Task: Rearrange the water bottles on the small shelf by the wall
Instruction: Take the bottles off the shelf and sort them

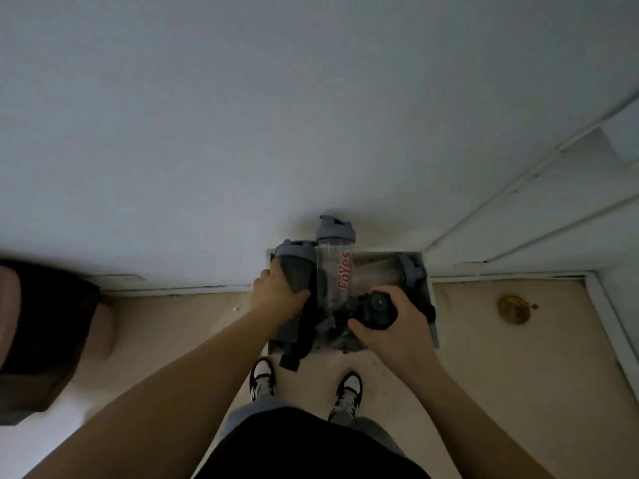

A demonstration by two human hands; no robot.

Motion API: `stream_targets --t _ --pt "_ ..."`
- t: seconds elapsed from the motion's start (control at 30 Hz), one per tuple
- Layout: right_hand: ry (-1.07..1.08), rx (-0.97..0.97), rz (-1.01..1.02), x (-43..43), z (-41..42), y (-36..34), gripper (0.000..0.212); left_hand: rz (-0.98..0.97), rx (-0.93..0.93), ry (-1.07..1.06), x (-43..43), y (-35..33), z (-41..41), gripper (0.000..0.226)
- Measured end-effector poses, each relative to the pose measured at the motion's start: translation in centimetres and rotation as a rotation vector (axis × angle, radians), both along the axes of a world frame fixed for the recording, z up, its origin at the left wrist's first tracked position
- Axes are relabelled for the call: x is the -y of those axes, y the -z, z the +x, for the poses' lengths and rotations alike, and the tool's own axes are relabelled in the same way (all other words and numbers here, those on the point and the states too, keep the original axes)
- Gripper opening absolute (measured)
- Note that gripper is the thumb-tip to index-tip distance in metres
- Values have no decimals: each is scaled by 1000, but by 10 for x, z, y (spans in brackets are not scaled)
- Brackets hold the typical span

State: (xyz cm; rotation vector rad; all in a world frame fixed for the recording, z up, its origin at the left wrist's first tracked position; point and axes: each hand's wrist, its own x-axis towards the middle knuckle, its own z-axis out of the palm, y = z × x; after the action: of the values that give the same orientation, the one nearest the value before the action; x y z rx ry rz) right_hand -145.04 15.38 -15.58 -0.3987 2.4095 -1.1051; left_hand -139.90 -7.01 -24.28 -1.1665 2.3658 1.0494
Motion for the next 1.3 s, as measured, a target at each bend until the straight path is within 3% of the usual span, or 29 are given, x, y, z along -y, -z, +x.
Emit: stream_targets --t 0.23,0.4,0.6,0.87,1.03,1.3 --pt "45 5 -29 0 -8 -25 45 114 -28 -87 9 7 -20 94" --pt "38 -15 -57 -2 -22 -39 42 38 9 -121 10 -7 -28 100" --pt "13 -76 -71 11 -47 -74 38 61 -123 -283 18 -37 -8 112" --pt "50 -97 -133 43 -74 -95 35 154 -205 -475 21 -46 37 95" --pt "63 -87 -218 64 -72 -100 38 240 -265 -574 15 -47 54 72" --pt "94 122 -367 104 -83 -74 38 254 -385 -817 -7 -56 79 77"
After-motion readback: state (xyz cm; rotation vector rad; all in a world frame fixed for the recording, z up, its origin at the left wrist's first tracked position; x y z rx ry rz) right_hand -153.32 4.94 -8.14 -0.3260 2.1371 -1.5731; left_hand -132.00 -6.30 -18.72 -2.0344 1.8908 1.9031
